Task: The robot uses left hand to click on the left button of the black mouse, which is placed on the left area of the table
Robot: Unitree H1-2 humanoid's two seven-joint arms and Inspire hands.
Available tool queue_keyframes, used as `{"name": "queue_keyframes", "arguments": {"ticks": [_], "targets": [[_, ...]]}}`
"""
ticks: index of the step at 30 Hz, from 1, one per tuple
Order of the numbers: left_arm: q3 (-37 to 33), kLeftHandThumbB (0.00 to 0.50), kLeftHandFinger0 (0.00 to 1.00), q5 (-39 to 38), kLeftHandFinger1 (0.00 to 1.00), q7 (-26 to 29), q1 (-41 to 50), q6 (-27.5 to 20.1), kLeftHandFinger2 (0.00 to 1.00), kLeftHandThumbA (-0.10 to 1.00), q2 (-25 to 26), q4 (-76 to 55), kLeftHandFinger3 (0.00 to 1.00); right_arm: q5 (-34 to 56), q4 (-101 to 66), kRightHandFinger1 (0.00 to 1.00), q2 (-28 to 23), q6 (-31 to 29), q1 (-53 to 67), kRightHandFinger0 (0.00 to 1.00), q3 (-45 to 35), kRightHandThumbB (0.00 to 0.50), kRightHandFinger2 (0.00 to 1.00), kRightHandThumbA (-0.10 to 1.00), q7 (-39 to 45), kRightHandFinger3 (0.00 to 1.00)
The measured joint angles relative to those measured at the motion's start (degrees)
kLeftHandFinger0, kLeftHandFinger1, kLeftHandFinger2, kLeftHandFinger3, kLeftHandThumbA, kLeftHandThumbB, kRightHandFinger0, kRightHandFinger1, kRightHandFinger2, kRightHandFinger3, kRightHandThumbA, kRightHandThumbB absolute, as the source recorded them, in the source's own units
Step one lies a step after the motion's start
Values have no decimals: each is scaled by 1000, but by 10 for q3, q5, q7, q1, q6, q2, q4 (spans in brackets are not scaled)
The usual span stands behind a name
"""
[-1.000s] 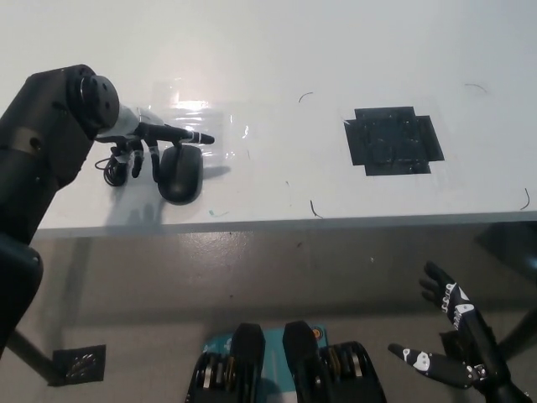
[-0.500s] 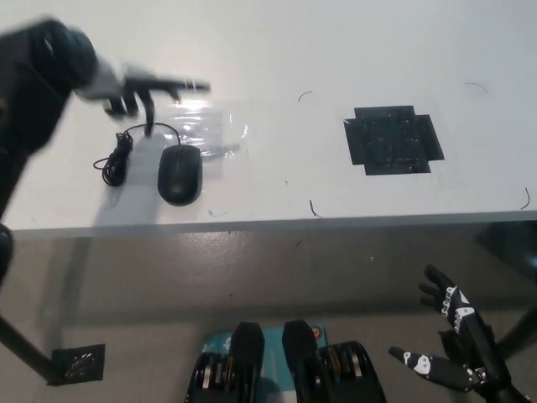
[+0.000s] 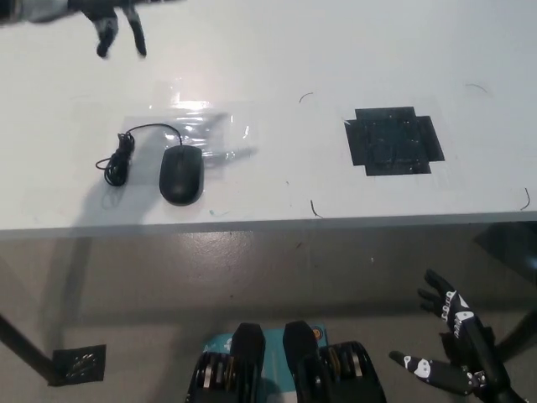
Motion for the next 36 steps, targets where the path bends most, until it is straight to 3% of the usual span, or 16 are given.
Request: {"name": "queue_keyframes", "arguments": {"ticks": [1, 2, 3, 4, 5, 7, 8, 10, 12, 14, 17, 20, 22, 26, 29, 36], "targets": [[12, 381, 45, -9, 0, 0, 26, 2, 31, 1000, -1, -27, 1000, 0, 1, 895, 0, 0, 0, 842, 0, 185, 1000, 1000, 0, 1000], [22, 375, 225, -18, 193, 1, 51, 4, 239, 1000, -1, -52, 1000, 0, 2, 896, 0, 0, 1, 842, 0, 185, 1000, 1000, 0, 1000], [30, 376, 257, -31, 182, 5, 83, 5, 236, 1000, -1, -80, 1000, 0, 3, 896, 0, 0, 1, 842, 0, 186, 1000, 1000, 0, 1000], [34, 417, 720, -37, 522, 7, 97, 6, 565, 1000, -1, -93, 1000, 0, 3, 895, 0, 0, 1, 837, 0, 191, 1000, 1000, 0, 1000], [42, 402, 979, -48, 542, 10, 129, 8, 607, 1000, -2, -117, 1000, 0, 5, 895, 0, 0, 1, 835, 0, 191, 1000, 1000, 0, 1000], [53, 480, 1000, -61, 872, 15, 172, 10, 941, 1000, -6, -148, 1000, 0, 8, 899, 0, 0, 1, 837, 0, 200, 1000, 1000, 0, 1000], [60, 496, 1000, -69, 1000, 18, 206, 10, 1000, 1000, -10, -172, 1000, 0, 10, 900, 0, 0, 2, 837, 0, 200, 1000, 1000, 0, 1000], [71, 496, 1000, -92, 1000, 26, 293, 9, 1000, 1000, -21, -224, 1000, 0, 15, 899, 0, 0, 4, 837, 0, 195, 1000, 1000, 0, 1000], [79, 377, 1000, -110, 1000, 32, 367, 8, 1000, 1000, -33, -266, 1000, 0, 17, 889, 0, 0, 6, 830, 0, 182, 1000, 1000, 0, 1000], [84, 415, 1000, -130, 1000, 41, 455, 5, 1000, 1000, -51, -315, 1000, 0, 20, 889, 1, 0, 10, 831, 1, 182, 1000, 1000, 0, 1000], [89, 308, 1000, -155, 1000, 53, 569, -3, 1000, 1000, -81, -378, 1000, 0, 22, 889, 1, 0, 14, 841, 1, 173, 1000, 1000, 0, 1000], [98, 398, 1000, -175, 1000, 65, 672, -14, 1000, 1000, -112, -436, 1000, 0, 23, 887, 1, 0, 18, 841, 1, 184, 1000, 1000, 0, 1000], [112, 344, 1000, -186, 1000, 79, 746, -39, 1000, 1000, -152, -480, 1000, 0, 24, 890, 1, 0, 20, 844, 2, 184, 1000, 1000, 0, 1000], [125, 269, 1000, -189, 1000, 96, 809, -78, 1000, 1000, -206, -490, 1000, 0, 25, 897, 1, 0, 21, 849, 4, 176, 1000, 1000, 0, 1000], [138, 294, 1000, -188, 1000, 112, 829, -108, 1000, 1000, -243, -482, 1000, 0, 27, 895, 1, 0, 22, 850, 6, 181, 1000, 1000, 0, 1000], [171, 239, 1000, -175, 1000, 168, 825, -177, 1000, 1000, -299, -384, 1000, 0, 29, 884, 1, 0, 24, 844, 9, 164, 1000, 1000, 0, 1000]]}}
